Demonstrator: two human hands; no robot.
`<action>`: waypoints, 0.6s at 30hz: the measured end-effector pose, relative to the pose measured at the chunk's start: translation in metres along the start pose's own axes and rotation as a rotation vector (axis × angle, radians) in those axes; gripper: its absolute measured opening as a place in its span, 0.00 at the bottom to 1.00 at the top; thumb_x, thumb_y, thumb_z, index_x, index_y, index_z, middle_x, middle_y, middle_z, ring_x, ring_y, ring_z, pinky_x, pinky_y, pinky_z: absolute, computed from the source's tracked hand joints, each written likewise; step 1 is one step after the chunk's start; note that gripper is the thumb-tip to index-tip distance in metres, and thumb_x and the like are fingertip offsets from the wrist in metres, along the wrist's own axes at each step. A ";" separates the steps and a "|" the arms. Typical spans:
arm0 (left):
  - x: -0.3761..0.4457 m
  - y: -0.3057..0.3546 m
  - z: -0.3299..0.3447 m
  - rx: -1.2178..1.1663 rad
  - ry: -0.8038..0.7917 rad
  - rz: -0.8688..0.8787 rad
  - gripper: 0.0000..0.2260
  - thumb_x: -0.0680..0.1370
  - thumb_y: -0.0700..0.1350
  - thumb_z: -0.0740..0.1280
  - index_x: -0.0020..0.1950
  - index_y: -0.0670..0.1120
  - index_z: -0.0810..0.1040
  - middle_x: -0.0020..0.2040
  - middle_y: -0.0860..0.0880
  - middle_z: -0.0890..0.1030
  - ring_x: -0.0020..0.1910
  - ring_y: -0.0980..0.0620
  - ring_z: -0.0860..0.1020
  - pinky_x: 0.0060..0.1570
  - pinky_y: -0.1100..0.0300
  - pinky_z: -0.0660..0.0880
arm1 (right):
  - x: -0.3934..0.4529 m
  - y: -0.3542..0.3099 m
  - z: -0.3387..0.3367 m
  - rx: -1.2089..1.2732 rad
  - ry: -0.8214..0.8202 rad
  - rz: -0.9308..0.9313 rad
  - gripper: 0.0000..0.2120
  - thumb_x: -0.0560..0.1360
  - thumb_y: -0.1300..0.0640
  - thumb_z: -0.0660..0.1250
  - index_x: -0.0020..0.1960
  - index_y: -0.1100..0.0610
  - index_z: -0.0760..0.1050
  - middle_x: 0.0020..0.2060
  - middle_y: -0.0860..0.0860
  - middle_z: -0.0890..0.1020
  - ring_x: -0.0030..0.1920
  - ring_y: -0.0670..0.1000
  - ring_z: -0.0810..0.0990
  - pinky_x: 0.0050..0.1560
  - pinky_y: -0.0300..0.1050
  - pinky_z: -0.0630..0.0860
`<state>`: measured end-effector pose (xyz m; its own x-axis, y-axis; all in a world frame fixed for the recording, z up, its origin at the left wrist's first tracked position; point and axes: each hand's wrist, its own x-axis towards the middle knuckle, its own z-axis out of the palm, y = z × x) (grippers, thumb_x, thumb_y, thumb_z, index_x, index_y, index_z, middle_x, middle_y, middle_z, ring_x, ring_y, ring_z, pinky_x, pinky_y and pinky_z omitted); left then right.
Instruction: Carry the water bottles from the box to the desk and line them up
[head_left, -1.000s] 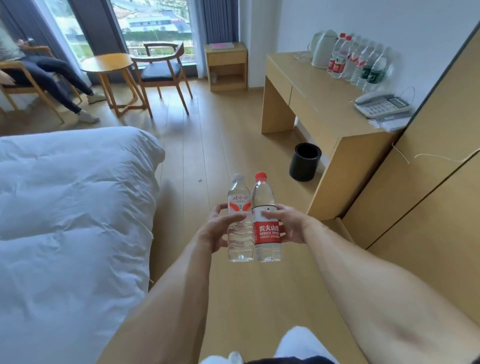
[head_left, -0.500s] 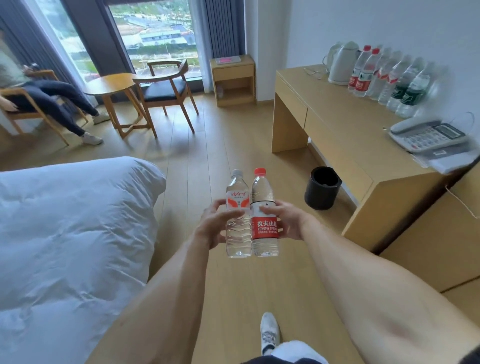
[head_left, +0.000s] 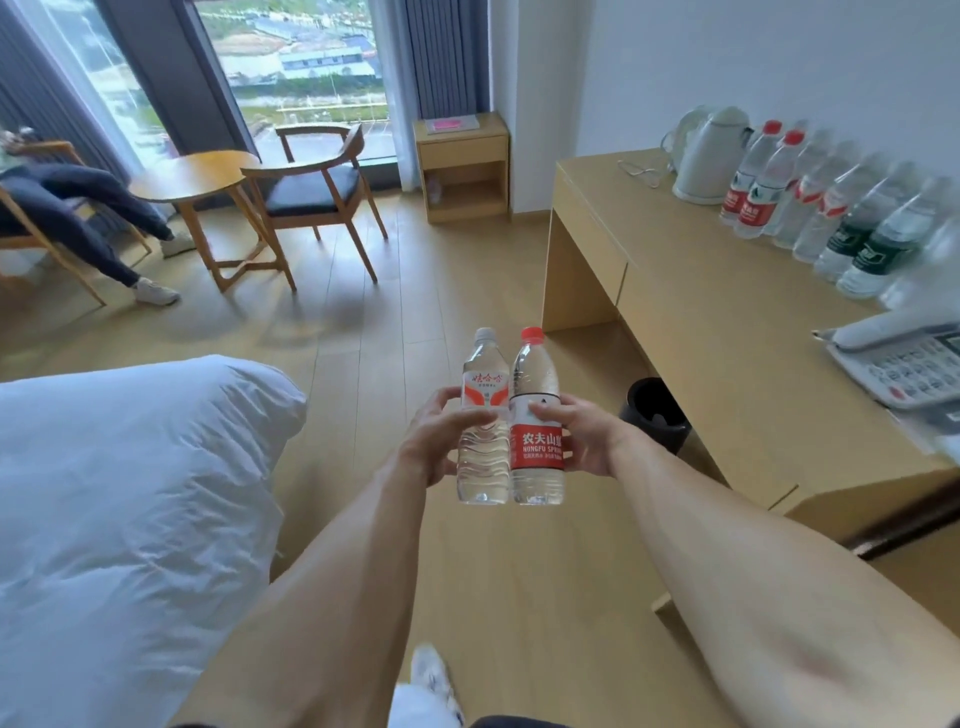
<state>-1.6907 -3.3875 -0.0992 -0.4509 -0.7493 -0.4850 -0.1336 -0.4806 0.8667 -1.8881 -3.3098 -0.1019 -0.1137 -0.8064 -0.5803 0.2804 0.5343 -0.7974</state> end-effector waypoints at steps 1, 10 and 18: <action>0.015 0.006 0.002 0.006 -0.012 -0.001 0.26 0.72 0.39 0.77 0.67 0.51 0.73 0.58 0.39 0.83 0.55 0.38 0.83 0.49 0.37 0.81 | 0.010 -0.007 -0.005 0.007 0.015 -0.003 0.23 0.75 0.52 0.73 0.68 0.53 0.72 0.56 0.58 0.83 0.53 0.58 0.84 0.42 0.54 0.82; 0.178 0.075 0.005 0.080 -0.173 -0.026 0.25 0.69 0.42 0.79 0.62 0.54 0.75 0.53 0.43 0.86 0.46 0.44 0.86 0.39 0.43 0.82 | 0.115 -0.082 -0.042 0.096 0.191 -0.052 0.20 0.77 0.53 0.71 0.67 0.54 0.73 0.59 0.60 0.82 0.60 0.62 0.81 0.60 0.65 0.77; 0.304 0.161 0.007 0.157 -0.339 -0.030 0.25 0.67 0.45 0.81 0.61 0.55 0.77 0.52 0.46 0.86 0.47 0.45 0.86 0.39 0.43 0.82 | 0.196 -0.159 -0.057 0.217 0.343 -0.115 0.22 0.76 0.53 0.72 0.68 0.56 0.72 0.58 0.62 0.82 0.58 0.63 0.82 0.61 0.69 0.76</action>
<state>-1.8560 -3.6895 -0.1059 -0.7080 -0.5299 -0.4668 -0.2727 -0.4047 0.8729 -2.0098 -3.5386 -0.0983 -0.4564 -0.7069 -0.5404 0.4372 0.3508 -0.8281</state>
